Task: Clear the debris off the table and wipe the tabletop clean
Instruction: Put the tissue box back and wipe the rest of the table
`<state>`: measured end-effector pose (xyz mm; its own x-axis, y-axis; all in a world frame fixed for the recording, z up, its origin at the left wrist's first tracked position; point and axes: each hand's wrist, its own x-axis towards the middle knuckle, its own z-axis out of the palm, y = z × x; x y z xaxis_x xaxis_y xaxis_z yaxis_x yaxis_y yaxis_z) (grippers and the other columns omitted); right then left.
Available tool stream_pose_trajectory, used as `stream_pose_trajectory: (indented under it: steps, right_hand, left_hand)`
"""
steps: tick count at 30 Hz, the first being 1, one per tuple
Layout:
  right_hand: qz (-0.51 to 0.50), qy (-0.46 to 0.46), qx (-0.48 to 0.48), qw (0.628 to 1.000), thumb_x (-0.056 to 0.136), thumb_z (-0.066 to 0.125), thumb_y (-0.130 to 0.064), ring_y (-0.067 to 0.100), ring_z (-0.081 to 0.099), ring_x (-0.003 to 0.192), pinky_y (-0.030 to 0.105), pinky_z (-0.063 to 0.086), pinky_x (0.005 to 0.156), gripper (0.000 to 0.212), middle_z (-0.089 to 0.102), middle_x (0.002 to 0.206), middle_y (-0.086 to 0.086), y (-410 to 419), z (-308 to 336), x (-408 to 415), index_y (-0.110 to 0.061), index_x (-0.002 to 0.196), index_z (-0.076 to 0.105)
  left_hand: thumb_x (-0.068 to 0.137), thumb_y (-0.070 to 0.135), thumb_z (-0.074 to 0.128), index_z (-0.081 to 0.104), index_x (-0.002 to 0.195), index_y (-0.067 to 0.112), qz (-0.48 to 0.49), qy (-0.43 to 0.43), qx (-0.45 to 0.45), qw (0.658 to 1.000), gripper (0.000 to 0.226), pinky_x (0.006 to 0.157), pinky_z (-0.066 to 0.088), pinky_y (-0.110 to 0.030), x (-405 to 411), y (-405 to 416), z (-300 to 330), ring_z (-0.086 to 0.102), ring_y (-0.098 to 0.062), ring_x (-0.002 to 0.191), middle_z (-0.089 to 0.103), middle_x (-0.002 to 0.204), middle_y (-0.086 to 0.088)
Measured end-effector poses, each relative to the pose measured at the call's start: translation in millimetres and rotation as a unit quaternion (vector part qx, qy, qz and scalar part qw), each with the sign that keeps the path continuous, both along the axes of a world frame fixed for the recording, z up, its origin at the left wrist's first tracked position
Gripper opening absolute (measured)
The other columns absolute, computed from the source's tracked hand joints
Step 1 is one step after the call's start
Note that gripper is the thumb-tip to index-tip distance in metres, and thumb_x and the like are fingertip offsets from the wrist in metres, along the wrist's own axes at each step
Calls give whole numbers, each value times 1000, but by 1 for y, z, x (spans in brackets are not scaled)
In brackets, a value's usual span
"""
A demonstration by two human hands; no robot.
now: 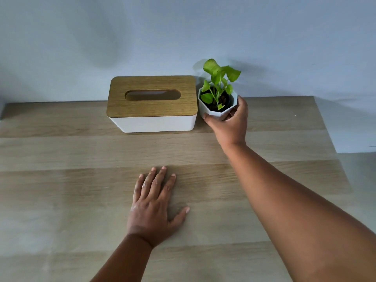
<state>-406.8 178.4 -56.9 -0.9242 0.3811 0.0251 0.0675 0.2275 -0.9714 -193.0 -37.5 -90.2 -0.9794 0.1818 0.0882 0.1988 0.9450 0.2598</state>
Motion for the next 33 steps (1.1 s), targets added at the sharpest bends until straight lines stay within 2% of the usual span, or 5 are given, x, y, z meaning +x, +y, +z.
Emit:
stream_pose_trajectory:
  steps: [15, 33]
  right_hand:
    - [11, 0, 9, 1000, 53, 98, -36, 19, 57, 133, 44, 51, 109, 109, 58, 140, 5, 1, -6, -2, -18, 147, 45]
    - [4, 8, 14, 1000, 53, 99, -36, 14, 60, 129, 42, 53, 107, 102, 61, 137, -2, -1, -3, -1, -25, 141, 48]
  left_hand:
    - [85, 77, 54, 46, 155, 22, 4, -8, -5, 1000, 90, 126, 20, -59, 0, 1, 1, 22, -28, 158, 35, 166, -6]
    - [83, 75, 58, 48, 153, 21, 5, 5, 2, 1000, 89, 125, 22, -59, 0, 1, 2, 24, -29, 157, 37, 165, -7]
